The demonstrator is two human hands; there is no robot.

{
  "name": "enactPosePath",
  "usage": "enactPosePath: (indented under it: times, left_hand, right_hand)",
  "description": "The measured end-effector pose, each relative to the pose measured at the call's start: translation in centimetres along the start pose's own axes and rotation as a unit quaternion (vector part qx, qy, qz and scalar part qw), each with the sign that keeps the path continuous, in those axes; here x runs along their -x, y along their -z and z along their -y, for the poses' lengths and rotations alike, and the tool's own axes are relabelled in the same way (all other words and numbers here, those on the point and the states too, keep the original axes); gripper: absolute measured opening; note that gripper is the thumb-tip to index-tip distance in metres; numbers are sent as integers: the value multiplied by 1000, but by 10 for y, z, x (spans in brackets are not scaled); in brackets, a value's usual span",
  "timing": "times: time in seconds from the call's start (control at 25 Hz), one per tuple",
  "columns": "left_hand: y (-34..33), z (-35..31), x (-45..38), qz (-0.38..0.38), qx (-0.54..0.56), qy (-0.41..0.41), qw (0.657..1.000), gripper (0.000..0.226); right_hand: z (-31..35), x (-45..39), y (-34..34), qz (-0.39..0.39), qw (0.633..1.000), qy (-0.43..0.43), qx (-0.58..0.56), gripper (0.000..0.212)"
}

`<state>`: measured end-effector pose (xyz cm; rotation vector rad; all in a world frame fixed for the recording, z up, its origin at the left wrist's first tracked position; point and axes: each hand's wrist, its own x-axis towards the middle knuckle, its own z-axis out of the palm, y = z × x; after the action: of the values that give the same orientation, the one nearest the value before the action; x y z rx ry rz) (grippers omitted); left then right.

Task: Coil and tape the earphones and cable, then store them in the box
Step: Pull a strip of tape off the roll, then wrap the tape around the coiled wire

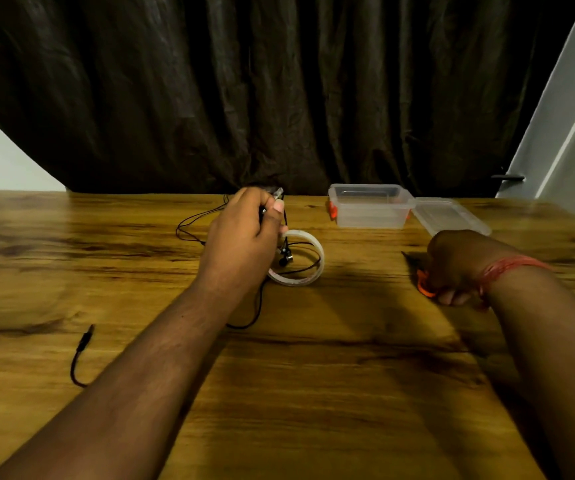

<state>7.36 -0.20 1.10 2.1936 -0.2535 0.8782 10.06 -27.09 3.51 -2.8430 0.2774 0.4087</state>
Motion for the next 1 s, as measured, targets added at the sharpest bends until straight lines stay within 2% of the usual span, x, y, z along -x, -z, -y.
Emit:
enactPosePath:
  times: [0.08,0.12,0.2,0.24,0.28,0.36,0.4,0.52,0.64,0.72,0.76,0.84,0.88,1.0]
  left_hand:
    - [0,1,0,-1,2,-1,1000,19]
    - [0,1,-1,-1,3,-1,1000,20]
    - [-1,1,0,0,3,2,1000,21]
    - [0,0,0,-1,1,2,1000,21]
    - [0,-1,0,-1,-2,0,1000,20]
    - [0,-1,0,-2,-6,-5,1000,17]
    - [0,-1,0,-3,-6,-7,1000,16]
    - [0,-1,0,3,8,-8,1000,14]
    - [-1,-3,1,10,73,13,997,16]
    - [-2,-3,1,9,146,41,988,17]
    - [-2,-2,1,10,171,53,984,17]
    - [-1,-1,0,21,208,74,975,18]
    - [-1,0,-1,31,227,83,970,18]
    - [-3,-1,0,79,254,102,959,20]
  right_hand:
    - [-1,0,0,4,1000,-5,5,13]
    - [-1,0,2,-27,999,9,18,14]
    - [3,1,2,-177,979,90,54,17]
    - [10,6,-2,-244,957,159,21,19]
    - [22,15,-8,-262,935,233,-50,19]
    - [49,32,-26,-209,897,347,-179,21]
    - [60,34,-36,-188,883,377,-207,20]
    - [73,29,-58,-157,862,391,-282,11]
    - [70,27,-51,-79,857,374,-345,9]
    - [62,27,-42,-88,862,378,-326,12]
    - [57,27,-37,-124,874,374,-286,13]
    - [46,25,-28,-225,901,356,-106,13]
    - [41,23,-25,-245,907,341,-17,12]
    - [33,22,-25,-197,928,301,95,11]
